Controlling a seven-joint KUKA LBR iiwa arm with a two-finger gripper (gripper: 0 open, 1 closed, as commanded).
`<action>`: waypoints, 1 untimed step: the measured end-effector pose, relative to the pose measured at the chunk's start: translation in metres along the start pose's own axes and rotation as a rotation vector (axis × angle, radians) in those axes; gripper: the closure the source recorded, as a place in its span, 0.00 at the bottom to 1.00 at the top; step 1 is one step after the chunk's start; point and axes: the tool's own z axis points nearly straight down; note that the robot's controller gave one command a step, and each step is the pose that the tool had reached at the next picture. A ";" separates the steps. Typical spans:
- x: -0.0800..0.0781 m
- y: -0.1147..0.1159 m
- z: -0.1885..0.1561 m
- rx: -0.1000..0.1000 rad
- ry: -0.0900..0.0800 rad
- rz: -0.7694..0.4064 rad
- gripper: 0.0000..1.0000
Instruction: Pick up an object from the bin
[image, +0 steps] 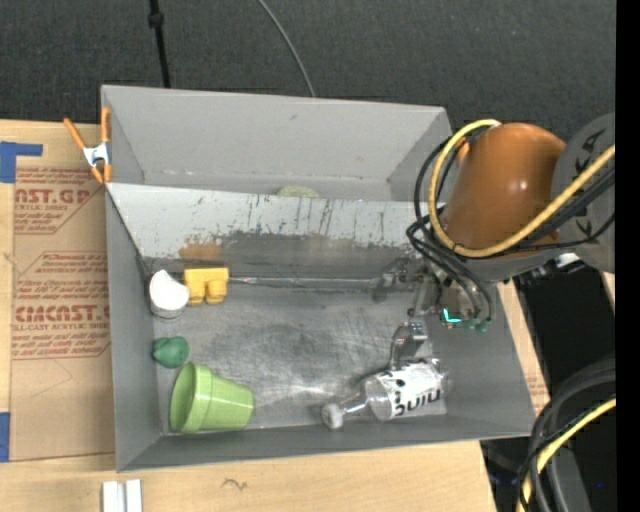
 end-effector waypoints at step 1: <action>-0.002 0.000 -0.004 0.001 -0.008 -0.001 0.00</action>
Offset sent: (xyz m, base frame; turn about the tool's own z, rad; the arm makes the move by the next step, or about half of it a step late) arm -0.0364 -0.0650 -0.1406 -0.7351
